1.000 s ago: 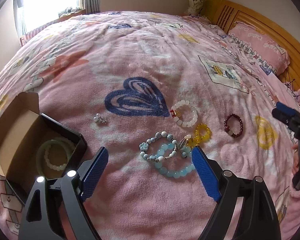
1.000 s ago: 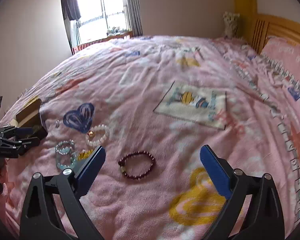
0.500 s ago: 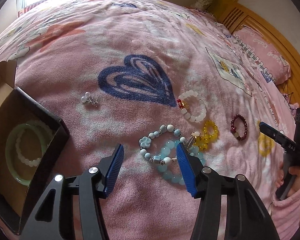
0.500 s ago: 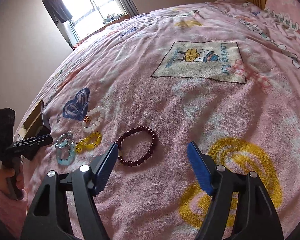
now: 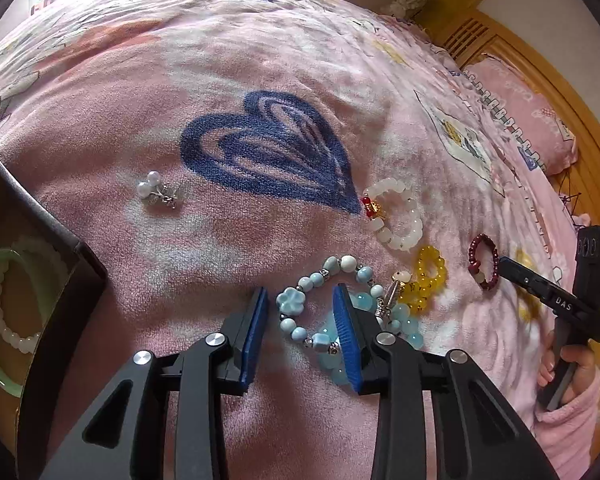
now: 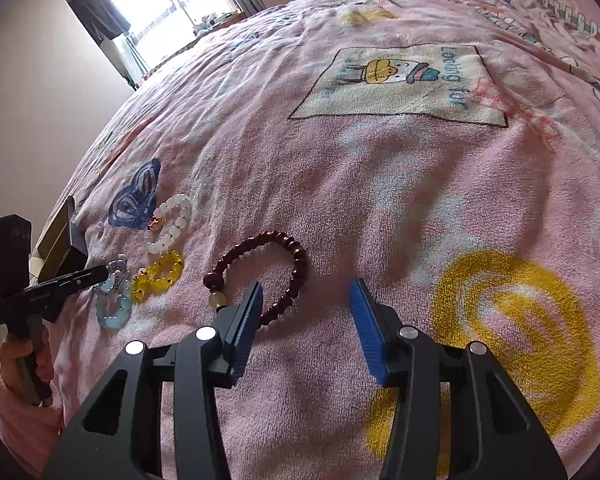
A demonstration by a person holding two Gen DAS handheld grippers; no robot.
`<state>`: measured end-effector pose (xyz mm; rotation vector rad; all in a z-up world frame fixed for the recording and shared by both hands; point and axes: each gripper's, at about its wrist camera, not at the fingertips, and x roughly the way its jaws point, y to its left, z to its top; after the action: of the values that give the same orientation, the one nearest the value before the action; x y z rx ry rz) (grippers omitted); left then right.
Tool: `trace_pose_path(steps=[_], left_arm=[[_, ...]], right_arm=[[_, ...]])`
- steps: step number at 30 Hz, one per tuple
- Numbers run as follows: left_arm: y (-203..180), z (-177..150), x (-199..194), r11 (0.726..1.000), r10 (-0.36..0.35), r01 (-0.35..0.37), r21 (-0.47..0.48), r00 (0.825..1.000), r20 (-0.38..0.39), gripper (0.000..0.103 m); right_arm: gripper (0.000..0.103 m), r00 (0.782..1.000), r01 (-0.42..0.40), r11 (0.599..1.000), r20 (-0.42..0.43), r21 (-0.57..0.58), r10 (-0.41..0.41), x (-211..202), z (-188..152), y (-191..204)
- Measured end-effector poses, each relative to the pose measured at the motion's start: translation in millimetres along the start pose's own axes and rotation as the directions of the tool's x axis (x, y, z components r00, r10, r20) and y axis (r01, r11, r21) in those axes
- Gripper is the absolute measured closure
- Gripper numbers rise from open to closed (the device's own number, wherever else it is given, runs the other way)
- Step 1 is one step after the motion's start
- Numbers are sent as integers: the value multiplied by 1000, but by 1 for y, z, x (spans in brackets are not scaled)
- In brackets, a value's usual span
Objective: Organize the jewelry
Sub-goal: 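Grasp the flower-charm blue bracelet with the left tool while the right tool grasps the dark red bracelet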
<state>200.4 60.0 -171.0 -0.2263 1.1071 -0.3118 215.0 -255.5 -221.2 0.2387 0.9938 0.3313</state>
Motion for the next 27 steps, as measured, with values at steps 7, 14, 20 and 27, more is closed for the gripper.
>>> trace_pose_path(steps=[7,14,20,27], left_arm=[[6,-3,4,1000,11,-11,-4,1000,15,80],[0,-4,-1,998,54,-55,26,997,48,87],[-5,-2,-13,997,64,-69,42,993,96,87],[-5,2,-44,998,53,-58,19,980,193,87]], right_arm=[[67,998,70,995,5,-74,-70,11,-6,14],[91,996,83,992,22,-92,-81,12,-8,15],[93,998,63,993,36,-95,-59,6,-7,17],[95,996,35,993,86,-110,-25,-16,-2,26]])
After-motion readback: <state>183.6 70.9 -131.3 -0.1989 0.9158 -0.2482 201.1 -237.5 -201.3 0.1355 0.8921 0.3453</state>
